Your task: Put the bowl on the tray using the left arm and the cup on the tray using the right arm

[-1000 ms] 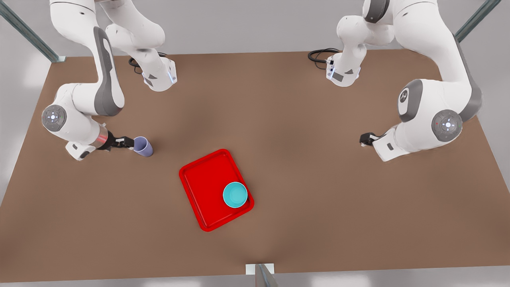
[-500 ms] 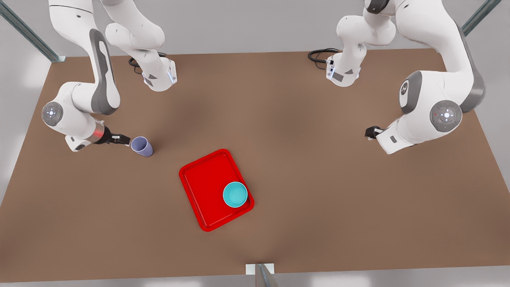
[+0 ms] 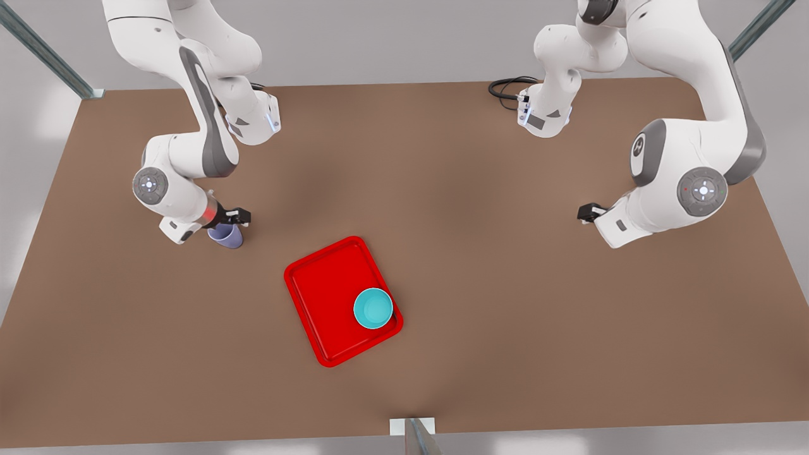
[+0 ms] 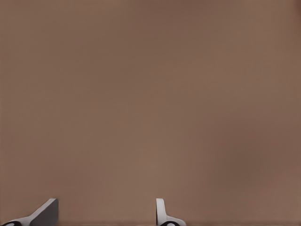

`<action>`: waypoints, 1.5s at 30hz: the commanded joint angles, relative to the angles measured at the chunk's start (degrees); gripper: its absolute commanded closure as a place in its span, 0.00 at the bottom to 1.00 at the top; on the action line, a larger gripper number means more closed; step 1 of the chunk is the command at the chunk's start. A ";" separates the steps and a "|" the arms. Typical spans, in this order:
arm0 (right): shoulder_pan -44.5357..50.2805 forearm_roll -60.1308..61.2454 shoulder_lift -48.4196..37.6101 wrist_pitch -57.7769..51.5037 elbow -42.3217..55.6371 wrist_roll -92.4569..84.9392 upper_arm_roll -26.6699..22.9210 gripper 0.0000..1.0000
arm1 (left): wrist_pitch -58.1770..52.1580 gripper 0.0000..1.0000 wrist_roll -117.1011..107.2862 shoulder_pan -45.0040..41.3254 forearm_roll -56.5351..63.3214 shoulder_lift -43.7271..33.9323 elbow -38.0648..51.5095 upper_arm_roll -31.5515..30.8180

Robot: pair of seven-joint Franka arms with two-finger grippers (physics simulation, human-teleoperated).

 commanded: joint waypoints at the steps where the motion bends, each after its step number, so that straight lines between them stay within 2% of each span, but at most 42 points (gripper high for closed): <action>1: -8.00 0.00 0.18 0.00 0.00 0.00 -0.08 0.00 | 0.00 0.00 0.00 -0.02 0.00 0.00 0.00 -0.09; 30: -9.41 0.26 3.26 3.87 -1.23 -2.11 -0.44 0.00 | -1.06 0.00 0.00 -0.02 0.00 0.88 -0.09 -0.09; 32: -9.85 -0.09 7.56 4.40 0.18 -5.62 -2.63 0.00 | -1.05 0.00 0.00 -0.02 0.00 0.88 -0.18 0.00; 41: -9.85 0.35 6.77 1.67 -0.09 -5.71 -2.11 0.00 | -1.76 0.00 0.18 -0.02 -0.35 2.11 0.00 -0.09; 45: -9.76 0.35 9.32 4.04 -0.26 -5.71 -2.11 0.00 | -2.20 0.00 0.09 -0.28 -0.35 1.93 0.00 -0.09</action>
